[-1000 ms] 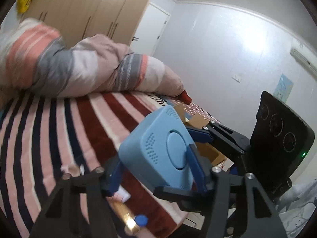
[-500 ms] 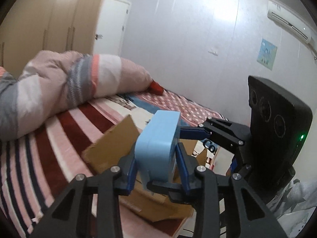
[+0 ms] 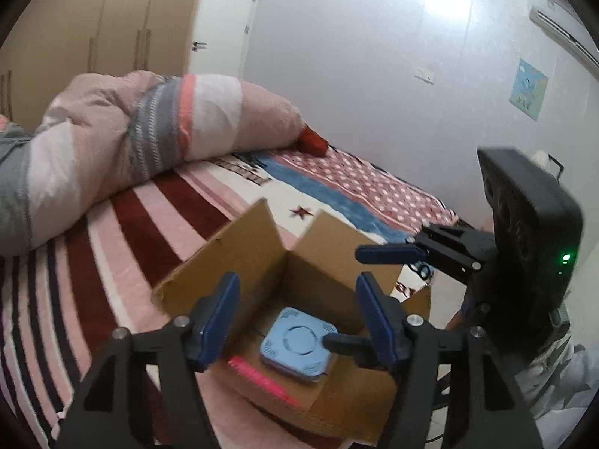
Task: Organize rigid objects
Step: 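Lower the blue device into the box and open the right gripper, then grasp the gold bar case with the left gripper while the right grasps the lens case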
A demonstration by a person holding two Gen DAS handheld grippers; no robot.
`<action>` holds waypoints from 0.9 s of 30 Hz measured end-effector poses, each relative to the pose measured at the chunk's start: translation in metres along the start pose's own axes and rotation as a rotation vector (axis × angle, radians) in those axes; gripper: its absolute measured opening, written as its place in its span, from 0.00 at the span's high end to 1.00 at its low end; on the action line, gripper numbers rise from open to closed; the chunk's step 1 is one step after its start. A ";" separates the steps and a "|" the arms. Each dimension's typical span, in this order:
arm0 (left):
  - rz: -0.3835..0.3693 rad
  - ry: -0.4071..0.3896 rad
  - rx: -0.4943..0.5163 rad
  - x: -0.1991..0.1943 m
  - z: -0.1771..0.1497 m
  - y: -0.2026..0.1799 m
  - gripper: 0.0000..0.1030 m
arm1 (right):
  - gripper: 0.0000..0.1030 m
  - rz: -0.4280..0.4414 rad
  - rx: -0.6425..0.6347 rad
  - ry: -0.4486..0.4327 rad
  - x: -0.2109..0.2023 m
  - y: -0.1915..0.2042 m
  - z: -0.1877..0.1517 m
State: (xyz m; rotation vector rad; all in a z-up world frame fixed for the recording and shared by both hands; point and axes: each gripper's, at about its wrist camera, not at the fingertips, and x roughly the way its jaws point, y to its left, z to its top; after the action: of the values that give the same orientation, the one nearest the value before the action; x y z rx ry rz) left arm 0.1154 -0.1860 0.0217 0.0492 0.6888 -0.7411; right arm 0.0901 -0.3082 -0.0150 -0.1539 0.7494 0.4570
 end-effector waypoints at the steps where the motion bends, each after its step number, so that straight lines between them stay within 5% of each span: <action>1: 0.025 -0.023 -0.002 -0.011 -0.001 0.005 0.33 | 0.23 0.014 0.005 -0.014 -0.002 0.002 0.001; 7: 0.183 -0.116 -0.019 -0.077 -0.015 0.035 0.25 | 0.24 0.121 -0.037 -0.149 -0.024 0.037 0.013; 13: 0.343 -0.153 -0.076 -0.138 -0.055 0.072 0.24 | 0.49 0.315 -0.109 -0.211 -0.034 0.098 0.024; 20: 0.392 -0.086 -0.199 -0.148 -0.137 0.116 0.24 | 0.51 0.444 -0.206 -0.041 0.021 0.179 0.000; 27: 0.252 0.078 -0.335 -0.085 -0.215 0.139 0.28 | 0.51 0.407 -0.171 0.162 0.093 0.190 -0.057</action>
State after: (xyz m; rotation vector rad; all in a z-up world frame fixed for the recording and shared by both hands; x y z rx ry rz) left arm 0.0384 0.0286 -0.1226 -0.1397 0.8562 -0.3774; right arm 0.0278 -0.1240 -0.1154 -0.2004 0.9038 0.9049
